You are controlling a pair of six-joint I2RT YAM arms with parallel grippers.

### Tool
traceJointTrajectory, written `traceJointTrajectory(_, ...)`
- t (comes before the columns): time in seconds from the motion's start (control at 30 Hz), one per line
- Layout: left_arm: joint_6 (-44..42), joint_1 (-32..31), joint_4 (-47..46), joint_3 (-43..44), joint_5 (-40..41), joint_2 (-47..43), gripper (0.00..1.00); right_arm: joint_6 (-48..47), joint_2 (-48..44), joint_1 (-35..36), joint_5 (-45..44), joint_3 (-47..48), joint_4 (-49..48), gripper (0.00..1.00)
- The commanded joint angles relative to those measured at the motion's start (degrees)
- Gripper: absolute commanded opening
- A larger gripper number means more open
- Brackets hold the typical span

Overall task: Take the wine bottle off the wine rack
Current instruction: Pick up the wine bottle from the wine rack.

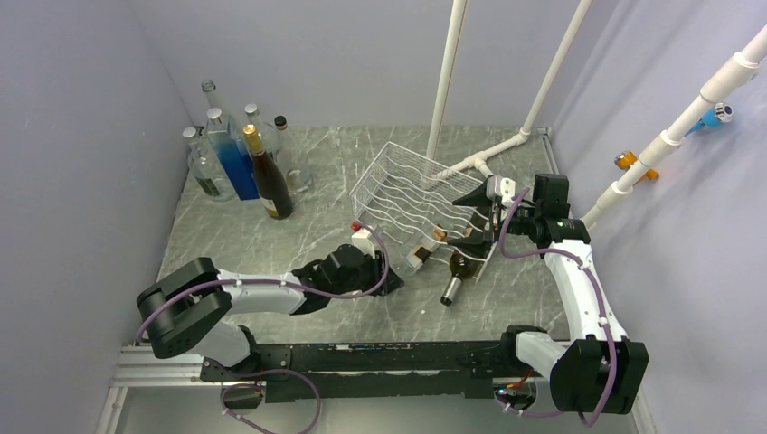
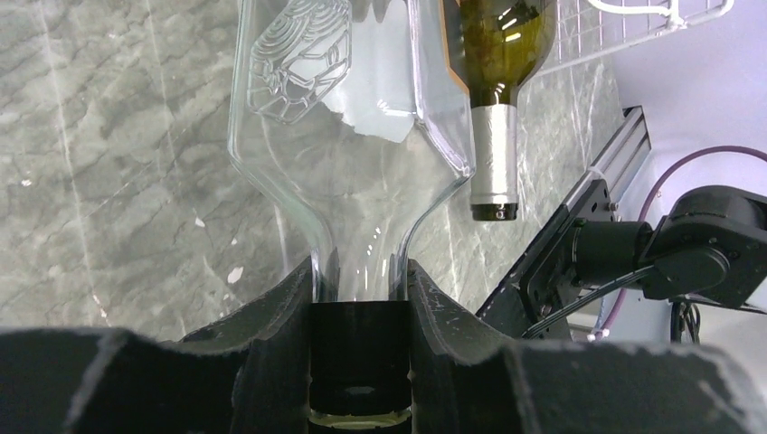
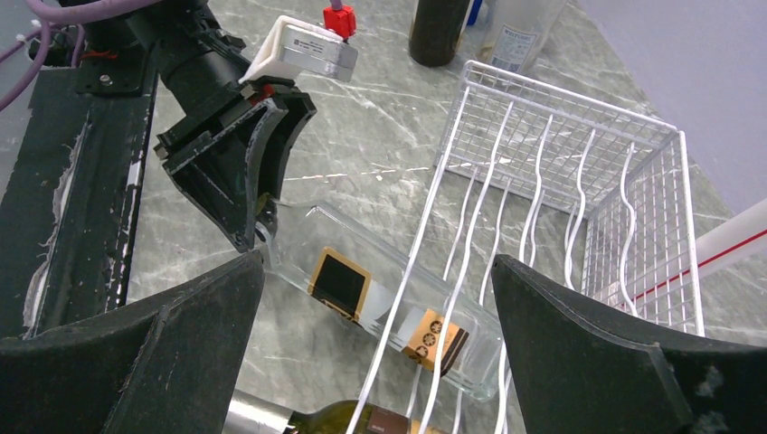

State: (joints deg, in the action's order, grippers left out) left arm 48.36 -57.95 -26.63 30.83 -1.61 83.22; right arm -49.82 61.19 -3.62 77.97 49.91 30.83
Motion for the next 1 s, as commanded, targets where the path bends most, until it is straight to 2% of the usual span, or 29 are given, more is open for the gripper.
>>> traceJointTrajectory(0.0,-2.0,-0.3,-3.2,-0.8,-1.1,-4.1,0.00,-1.7,0.1,-0.3,1.3,0.4,-0.2,0.99)
traceJointTrajectory(0.33,-3.9,-0.3,-2.2,-3.9,-2.1,-9.7,0.00,-1.6,0.1,-0.5,1.4,0.2,-0.3,0.99)
traceJointTrajectory(0.97,-6.5,-0.3,9.0,-4.8,-0.3,-18.0,0.00,-1.4,0.2,-0.4,1.5,-0.1,-0.7,0.99)
